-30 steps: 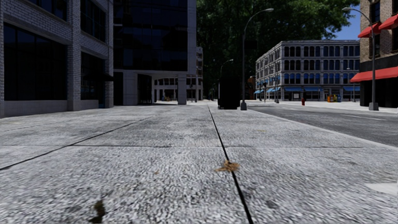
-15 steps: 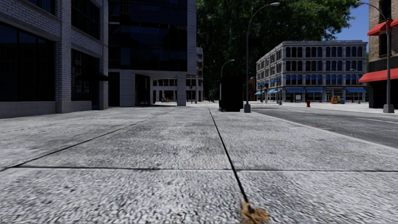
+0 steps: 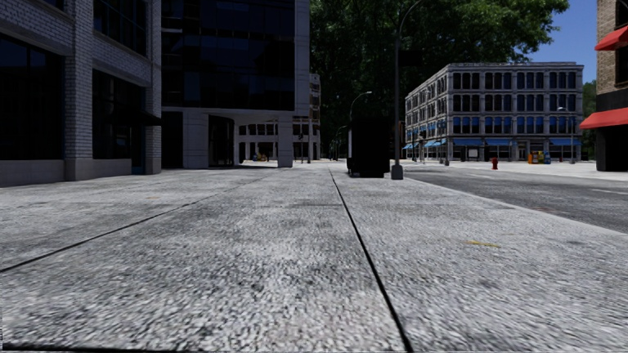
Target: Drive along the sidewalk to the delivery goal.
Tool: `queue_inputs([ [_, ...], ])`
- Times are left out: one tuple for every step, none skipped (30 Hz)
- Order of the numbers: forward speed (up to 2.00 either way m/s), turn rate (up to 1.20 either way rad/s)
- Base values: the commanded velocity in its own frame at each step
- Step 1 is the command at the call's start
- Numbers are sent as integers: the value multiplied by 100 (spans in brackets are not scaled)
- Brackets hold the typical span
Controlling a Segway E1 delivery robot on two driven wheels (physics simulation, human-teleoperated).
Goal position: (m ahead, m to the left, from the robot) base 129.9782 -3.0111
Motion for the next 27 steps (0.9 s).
queue_inputs([
  [200,0],
  [200,0],
  [200,0],
  [200,0],
  [200,0],
  [200,0],
  [200,0],
  [200,0],
  [200,0],
  [200,0],
  [200,0],
  [200,0],
  [200,0],
  [200,0],
  [200,0],
  [200,0],
  [200,0],
  [200,0],
  [200,0],
  [200,0],
  [200,0],
  [200,0],
  [200,0],
  [200,0],
  [200,0],
  [200,0],
  [200,0],
])
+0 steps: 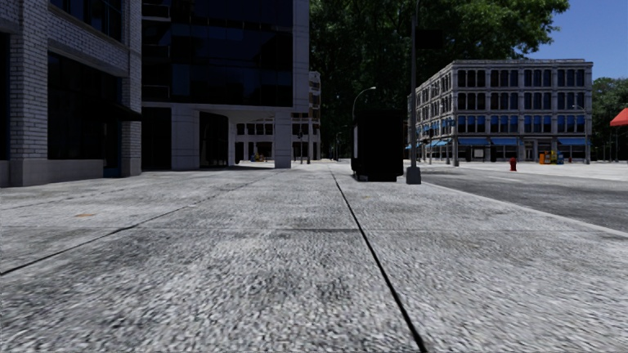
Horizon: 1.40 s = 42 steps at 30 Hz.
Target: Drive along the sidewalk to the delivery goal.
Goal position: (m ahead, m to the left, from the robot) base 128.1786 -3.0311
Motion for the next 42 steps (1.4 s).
queue_inputs([
  [200,0],
  [200,0],
  [200,0],
  [200,0],
  [200,0],
  [200,0],
  [200,0],
  [200,0],
  [200,0],
  [200,0],
  [200,0],
  [200,0],
  [200,0],
  [200,0],
  [200,0],
  [200,0],
  [200,0],
  [200,0],
  [200,0],
  [200,0],
  [200,0],
  [200,0],
  [200,0],
  [200,0],
  [200,0],
  [200,0],
  [200,0],
  [200,0],
  [200,0],
  [200,0],
  [200,0],
  [200,0],
  [200,0],
  [200,0],
  [200,0],
  [200,0],
  [200,0],
  [200,0],
  [200,0],
  [200,0],
  [200,0],
  [200,0],
])
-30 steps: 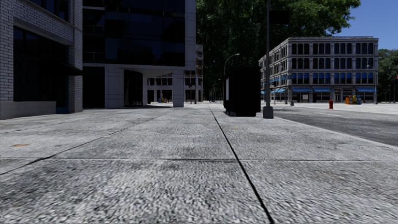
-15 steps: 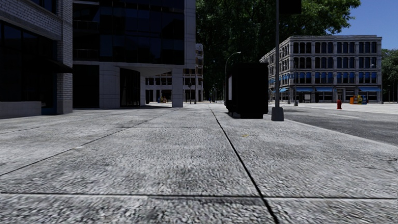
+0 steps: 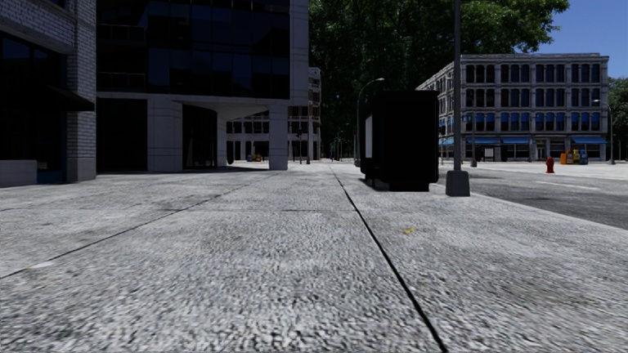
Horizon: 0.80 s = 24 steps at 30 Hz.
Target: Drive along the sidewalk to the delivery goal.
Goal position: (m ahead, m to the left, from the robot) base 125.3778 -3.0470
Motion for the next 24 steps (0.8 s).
queue_inputs([
  [200,0],
  [200,0],
  [200,0],
  [200,0],
  [200,0],
  [200,0],
  [200,0],
  [200,0],
  [200,0],
  [200,0],
  [200,0],
  [200,0],
  [200,0],
  [200,0],
  [200,0],
  [200,0],
  [200,0],
  [200,0],
  [200,0],
  [200,0],
  [200,0],
  [200,0],
  [200,0],
  [200,0],
])
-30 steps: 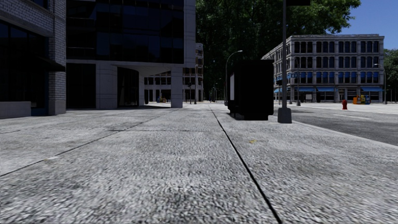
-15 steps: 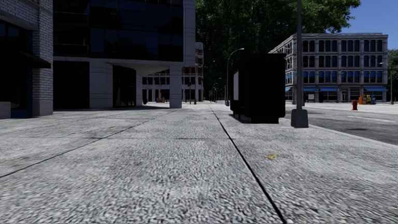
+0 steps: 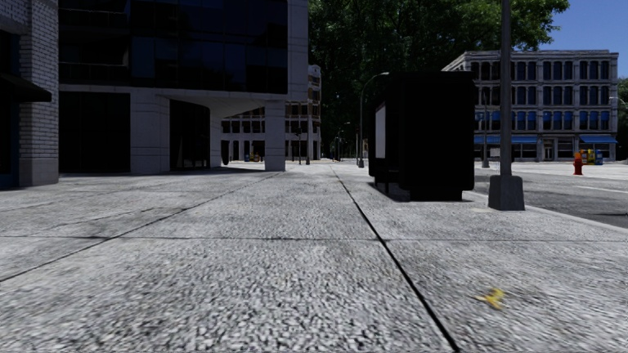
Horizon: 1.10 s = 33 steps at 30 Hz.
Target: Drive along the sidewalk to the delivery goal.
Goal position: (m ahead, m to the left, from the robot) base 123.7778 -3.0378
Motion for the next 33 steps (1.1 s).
queue_inputs([
  [200,0],
  [200,0],
  [200,0],
  [200,0],
  [200,0],
  [200,0],
  [200,0],
  [200,0],
  [200,0],
  [200,0],
  [200,0],
  [200,0],
  [200,0],
  [200,0],
  [200,0],
  [200,0],
  [200,0],
  [200,0],
  [200,0],
  [200,0],
  [200,0],
  [200,0],
  [200,0],
  [200,0],
  [200,0],
  [200,0],
  [200,0],
  [200,0],
  [200,0],
  [200,0],
  [200,0],
  [200,0],
  [200,0],
])
